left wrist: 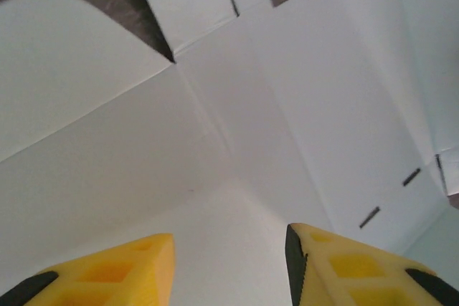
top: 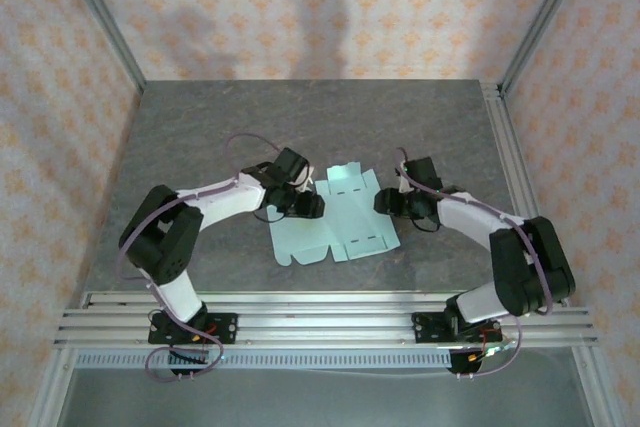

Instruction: Fold the paper box

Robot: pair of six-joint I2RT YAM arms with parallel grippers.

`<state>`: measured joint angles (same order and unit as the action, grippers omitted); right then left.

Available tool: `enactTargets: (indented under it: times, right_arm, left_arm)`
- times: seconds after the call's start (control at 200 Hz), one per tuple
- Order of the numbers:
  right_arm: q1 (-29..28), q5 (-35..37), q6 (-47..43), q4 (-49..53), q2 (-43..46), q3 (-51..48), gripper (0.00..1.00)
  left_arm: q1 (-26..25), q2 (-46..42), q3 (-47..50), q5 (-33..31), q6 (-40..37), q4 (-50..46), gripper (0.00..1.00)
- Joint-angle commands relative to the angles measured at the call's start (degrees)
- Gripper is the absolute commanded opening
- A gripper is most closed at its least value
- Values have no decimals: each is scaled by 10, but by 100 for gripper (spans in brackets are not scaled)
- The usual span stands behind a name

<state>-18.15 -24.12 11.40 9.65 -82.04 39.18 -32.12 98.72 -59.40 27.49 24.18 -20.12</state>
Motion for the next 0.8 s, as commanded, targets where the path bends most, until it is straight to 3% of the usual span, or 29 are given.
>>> enactTargets:
  times: [0.0, 0.2, 0.39, 0.576, 0.796]
  right_arm:
    - [3, 10, 36, -98, 25, -24, 59]
    - [3, 18, 24, -56, 19, -27, 53]
    - [3, -18, 17, -44, 11, -28, 52]
    - [2, -26, 0, -39, 20, -26, 31]
    - [3, -38, -34, -24, -5, 2, 28]
  left_arm:
    - [2, 13, 13, -10, 11, 3, 39]
    - [3, 41, 25, -41, 22, 8, 37]
    - [2, 56, 18, -37, 28, 11, 37]
    - [3, 51, 19, -42, 23, 6, 38]
    - [3, 54, 24, -43, 27, 15, 39]
